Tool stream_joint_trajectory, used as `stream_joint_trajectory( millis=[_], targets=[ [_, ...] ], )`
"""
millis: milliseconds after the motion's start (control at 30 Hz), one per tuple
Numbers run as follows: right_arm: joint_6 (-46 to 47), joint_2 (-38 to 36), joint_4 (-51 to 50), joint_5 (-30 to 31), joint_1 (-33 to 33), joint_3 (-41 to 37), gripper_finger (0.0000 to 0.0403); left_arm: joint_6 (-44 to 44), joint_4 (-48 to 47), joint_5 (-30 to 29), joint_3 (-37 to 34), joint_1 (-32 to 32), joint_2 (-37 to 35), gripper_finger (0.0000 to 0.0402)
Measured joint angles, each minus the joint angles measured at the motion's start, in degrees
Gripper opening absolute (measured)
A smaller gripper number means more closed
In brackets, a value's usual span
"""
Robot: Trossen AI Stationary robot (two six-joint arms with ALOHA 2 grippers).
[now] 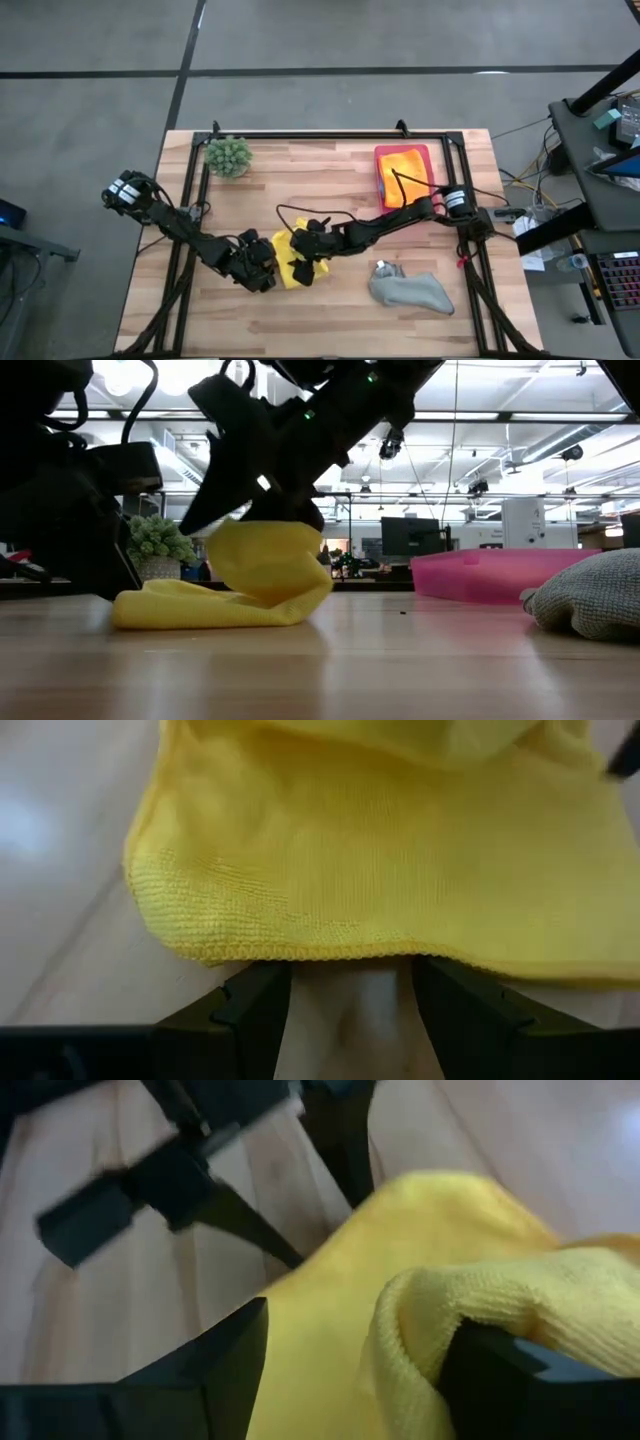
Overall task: Fold microfiber towels
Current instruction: Fold the yellow microfiber cloth
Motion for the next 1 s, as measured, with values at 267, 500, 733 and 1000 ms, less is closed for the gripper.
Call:
stream_joint_trajectory(
  millis=[267, 500, 733, 1000],
  targets=[
    [-2.27, 0.39, -3.98, 0.03, -0.26, 0.40, 0.0242, 1.20, -0.05, -0.52, 0.17, 0.02, -0.23, 0.0193],
    [-2.56, 0.23, -9.94, -0.15, -0.17, 3.14, 0.0231, 2.63, -0.17, -1.30, 0.75, 0.00, -0.78, 0.0193],
    [-9.48, 0.29, -9.18, -1.13, -0.12, 3.34, 0.0223, 5.78, -0.65, -1.09, 1.50, 0.00, -3.81, 0.0193],
    [-8.93, 3.36, -6.69, 0.85, 0.30, 3.44, 0.0223, 5.84, -4.43, 1.75, 1.42, -0.02, -8.01, 0.0193]
  ],
)
